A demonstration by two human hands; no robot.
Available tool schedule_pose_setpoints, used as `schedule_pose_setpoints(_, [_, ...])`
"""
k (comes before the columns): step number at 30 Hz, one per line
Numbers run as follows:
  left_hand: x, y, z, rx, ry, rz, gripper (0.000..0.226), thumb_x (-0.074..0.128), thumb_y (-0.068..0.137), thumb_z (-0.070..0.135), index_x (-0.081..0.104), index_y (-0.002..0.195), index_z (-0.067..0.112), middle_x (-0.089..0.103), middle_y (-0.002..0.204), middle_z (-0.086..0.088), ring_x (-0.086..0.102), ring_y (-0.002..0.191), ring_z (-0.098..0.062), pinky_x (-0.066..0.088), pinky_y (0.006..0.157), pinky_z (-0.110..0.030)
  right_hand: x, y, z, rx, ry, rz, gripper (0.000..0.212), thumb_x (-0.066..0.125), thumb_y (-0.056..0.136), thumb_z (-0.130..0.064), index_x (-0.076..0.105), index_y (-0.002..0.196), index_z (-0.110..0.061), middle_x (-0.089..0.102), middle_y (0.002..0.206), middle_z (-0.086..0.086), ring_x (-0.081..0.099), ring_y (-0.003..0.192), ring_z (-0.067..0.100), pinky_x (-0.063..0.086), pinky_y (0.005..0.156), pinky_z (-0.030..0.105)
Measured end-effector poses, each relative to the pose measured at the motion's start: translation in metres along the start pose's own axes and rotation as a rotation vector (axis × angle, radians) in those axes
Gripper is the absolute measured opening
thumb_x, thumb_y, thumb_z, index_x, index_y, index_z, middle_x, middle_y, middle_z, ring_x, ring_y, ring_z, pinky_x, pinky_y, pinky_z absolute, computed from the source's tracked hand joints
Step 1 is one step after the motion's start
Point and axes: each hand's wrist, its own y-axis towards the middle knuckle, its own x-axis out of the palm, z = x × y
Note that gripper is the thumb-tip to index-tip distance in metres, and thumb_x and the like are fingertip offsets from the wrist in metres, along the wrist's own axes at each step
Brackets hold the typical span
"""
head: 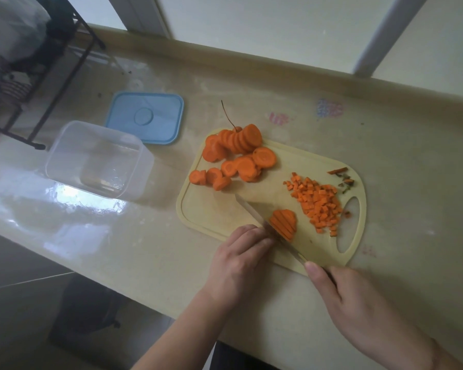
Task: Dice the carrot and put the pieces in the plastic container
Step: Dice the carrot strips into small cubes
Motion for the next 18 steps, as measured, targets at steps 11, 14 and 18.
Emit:
schedule_pose_setpoints(11, [0.0022,0.0024,-0.0017,0.048,0.005,-0.023,0.028,0.080,0.081,-0.009,0.074,0.107,-0.002,0.069,0.112,-0.013,0.064,0.106,-0.030,0.053,0.093,-0.035,-0.0017,-0.0002,0.0064,-0.003,0.066,-0.030,0.067,0.025,0.086,-0.071,0.042,0.055,-0.014,0.053,0.053,-0.005,0.051,0.049,0.014,0.035,0.049,0.029])
schedule_pose_setpoints(14, [0.0039,0.0043,0.0008,0.033,-0.006,-0.027,0.027,0.080,0.082,-0.008,0.074,0.107,-0.001,0.069,0.112,-0.012,0.065,0.106,-0.029,0.053,0.094,-0.034,-0.0006,-0.0008,0.0086,-0.012,0.084,-0.017,0.072,0.021,0.083,-0.078,0.040,0.054,-0.015,0.050,0.050,-0.006,0.047,0.046,0.011,0.032,0.047,0.026])
schedule_pose_setpoints(18, [0.0067,0.0077,0.0027,0.036,-0.014,-0.031,0.025,0.079,0.084,-0.006,0.074,0.108,0.001,0.070,0.113,-0.010,0.065,0.108,-0.027,0.053,0.096,-0.033,-0.0023,-0.0004,0.0089,-0.004,0.115,-0.019,0.071,0.022,0.081,-0.079,0.036,0.054,-0.015,0.044,0.047,-0.004,0.041,0.043,0.009,0.028,0.045,0.024])
